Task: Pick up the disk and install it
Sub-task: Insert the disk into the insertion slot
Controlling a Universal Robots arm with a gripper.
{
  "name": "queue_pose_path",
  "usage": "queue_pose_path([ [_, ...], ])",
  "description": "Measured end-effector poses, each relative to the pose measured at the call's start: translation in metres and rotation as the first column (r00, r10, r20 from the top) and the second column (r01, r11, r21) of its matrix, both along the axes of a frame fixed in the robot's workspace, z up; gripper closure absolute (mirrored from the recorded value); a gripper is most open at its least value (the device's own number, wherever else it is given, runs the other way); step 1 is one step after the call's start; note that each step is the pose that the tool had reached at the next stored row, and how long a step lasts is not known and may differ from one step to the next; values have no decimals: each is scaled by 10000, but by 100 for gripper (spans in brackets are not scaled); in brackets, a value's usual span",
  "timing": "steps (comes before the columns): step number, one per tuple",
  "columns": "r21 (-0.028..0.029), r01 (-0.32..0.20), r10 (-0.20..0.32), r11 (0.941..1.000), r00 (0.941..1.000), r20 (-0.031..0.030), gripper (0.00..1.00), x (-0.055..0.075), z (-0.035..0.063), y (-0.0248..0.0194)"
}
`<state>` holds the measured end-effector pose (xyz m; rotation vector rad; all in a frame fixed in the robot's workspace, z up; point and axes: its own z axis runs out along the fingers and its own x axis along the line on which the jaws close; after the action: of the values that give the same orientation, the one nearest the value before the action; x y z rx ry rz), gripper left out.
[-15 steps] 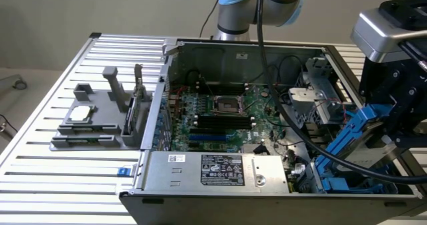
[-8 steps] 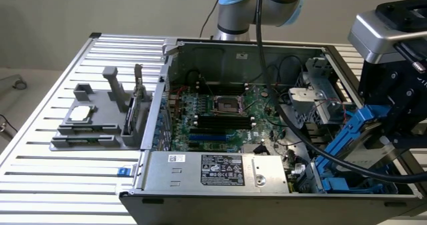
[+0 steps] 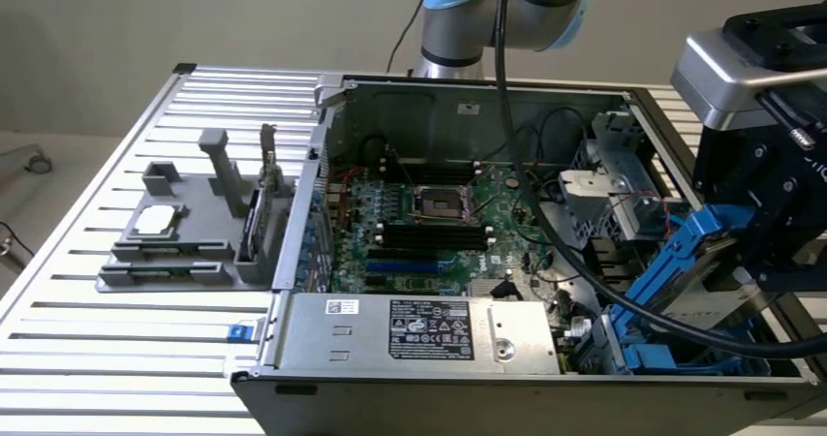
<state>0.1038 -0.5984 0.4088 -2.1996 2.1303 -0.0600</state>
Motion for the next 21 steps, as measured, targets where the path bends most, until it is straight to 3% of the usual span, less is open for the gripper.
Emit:
queue_pose_path([
  [11,-16,17,-17,10000,10000,0,67,3,35,0],
  [21,-17,18,-18,10000,10000,0,67,25,-11,0],
])
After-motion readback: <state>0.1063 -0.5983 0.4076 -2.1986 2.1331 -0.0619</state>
